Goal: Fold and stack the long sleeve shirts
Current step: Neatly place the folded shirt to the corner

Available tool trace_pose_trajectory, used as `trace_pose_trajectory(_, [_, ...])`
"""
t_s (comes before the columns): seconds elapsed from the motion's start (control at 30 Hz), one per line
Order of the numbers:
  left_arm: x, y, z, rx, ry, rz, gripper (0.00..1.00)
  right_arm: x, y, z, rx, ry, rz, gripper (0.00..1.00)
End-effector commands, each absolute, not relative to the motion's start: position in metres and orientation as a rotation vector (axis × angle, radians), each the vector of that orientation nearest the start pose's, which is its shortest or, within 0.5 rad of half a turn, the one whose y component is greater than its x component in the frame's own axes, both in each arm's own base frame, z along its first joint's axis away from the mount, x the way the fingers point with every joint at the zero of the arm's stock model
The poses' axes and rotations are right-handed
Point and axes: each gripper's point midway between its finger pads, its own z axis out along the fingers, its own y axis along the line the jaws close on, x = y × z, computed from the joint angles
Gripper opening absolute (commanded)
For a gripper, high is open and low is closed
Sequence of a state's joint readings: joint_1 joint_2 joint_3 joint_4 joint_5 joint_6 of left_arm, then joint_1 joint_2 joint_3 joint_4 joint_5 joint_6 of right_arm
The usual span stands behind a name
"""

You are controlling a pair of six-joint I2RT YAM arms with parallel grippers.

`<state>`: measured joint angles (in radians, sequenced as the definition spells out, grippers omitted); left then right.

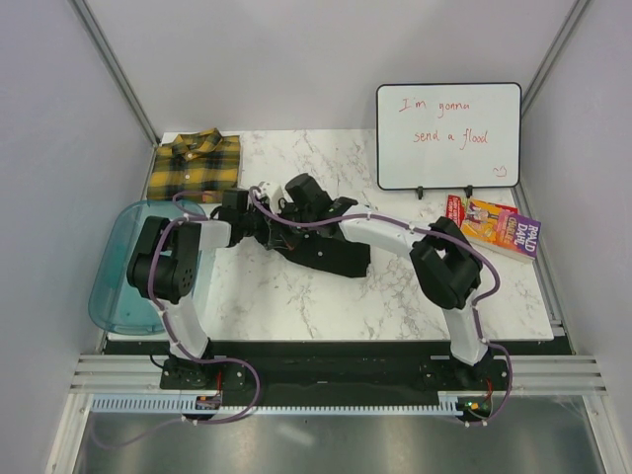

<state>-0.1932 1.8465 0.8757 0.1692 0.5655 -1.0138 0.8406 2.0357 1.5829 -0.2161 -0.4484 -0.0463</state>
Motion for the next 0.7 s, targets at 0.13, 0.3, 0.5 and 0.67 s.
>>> trace_pose_trajectory(0.13, [0.405, -0.187, 0.022, -0.618, 2.567, -0.963, 0.02, 0.330, 0.473, 0.152, -1.085, 1.940, 0.958, 0.14])
trace_pose_trajectory(0.3, [0.460, -0.165, 0.050, -0.288, 2.545, -0.791, 0.02, 0.356, 0.419, 0.162, -0.901, 2.103, 1.102, 0.98])
trace_pose_trajectory(0.5, [0.522, -0.138, 0.076, -0.013, 2.533, -0.512, 0.02, 0.371, 0.348, 0.156, -0.788, 2.203, 1.039, 0.98])
trace_pose_trajectory(0.67, [0.566, -0.109, 0.125, 0.127, 2.408, -0.317, 0.02, 0.363, 0.314, 0.147, -0.799, 2.252, 0.976, 0.98])
